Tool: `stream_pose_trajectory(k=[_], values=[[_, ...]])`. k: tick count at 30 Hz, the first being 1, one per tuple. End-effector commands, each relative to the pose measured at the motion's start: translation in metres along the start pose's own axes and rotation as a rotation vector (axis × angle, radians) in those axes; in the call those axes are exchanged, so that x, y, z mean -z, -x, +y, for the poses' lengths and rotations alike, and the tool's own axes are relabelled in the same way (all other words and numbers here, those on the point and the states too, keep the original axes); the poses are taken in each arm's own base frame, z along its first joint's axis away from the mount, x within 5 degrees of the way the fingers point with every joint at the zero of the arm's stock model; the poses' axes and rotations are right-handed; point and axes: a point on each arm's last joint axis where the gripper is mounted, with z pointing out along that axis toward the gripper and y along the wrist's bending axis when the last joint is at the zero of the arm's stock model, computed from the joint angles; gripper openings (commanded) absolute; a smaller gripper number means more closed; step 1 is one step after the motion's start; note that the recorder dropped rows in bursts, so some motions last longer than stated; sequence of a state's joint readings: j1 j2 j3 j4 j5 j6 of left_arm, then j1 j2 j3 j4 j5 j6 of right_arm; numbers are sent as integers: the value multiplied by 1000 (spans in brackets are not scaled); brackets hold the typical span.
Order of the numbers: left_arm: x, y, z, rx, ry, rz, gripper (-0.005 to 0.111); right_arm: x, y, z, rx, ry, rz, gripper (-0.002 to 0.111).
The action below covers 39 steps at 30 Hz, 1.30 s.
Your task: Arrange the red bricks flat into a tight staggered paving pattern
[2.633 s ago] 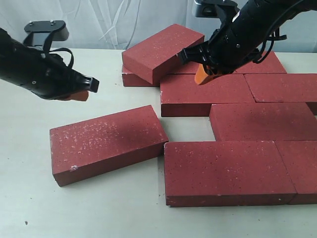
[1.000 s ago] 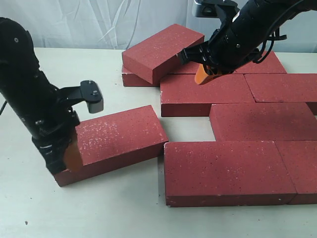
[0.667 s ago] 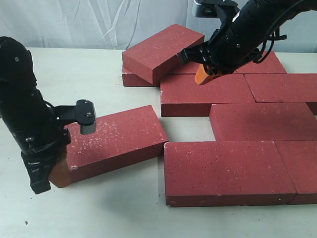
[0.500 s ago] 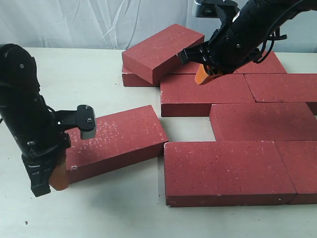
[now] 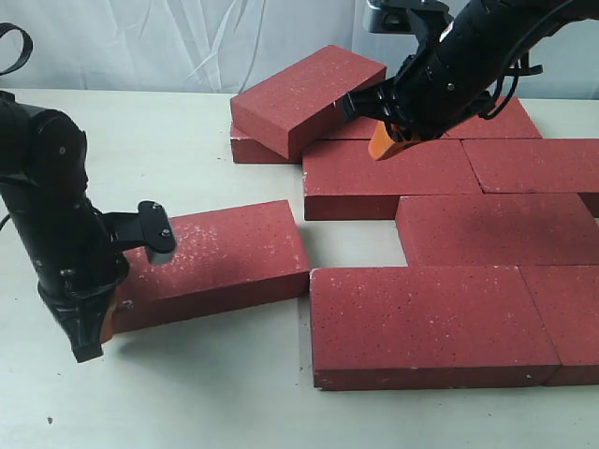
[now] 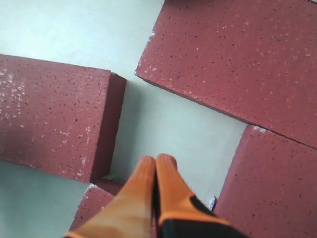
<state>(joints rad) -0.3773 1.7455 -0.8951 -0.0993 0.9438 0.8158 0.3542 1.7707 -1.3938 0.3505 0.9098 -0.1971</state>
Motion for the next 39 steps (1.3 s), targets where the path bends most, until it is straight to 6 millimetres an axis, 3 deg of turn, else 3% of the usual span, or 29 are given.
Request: stream_pose_trajectory(k=[1,9,25,29,33,37,39], values=[[-1,1,5,16,74,-5,0,5,1,-1,4,-7,-12,-1],[0,5,14,-10,161,-53,0,5,1,-1,4,-6,-8,-1],[1,7,15,78,171,-75,0,5,0,0,4,-4,0,-1],[22,7,13,71,147,-34,0,5,-5,2,157,19,56,-1],[53,5,7,127,190,-105,0,4,-9,10,264,56,91,-1],[84,-3,16,332,343,-177,0,-7,-14,45,360,95,120,-1],[88,-9,24,419,390,-204,0,-15,-18,57,391,110,144,-1]])
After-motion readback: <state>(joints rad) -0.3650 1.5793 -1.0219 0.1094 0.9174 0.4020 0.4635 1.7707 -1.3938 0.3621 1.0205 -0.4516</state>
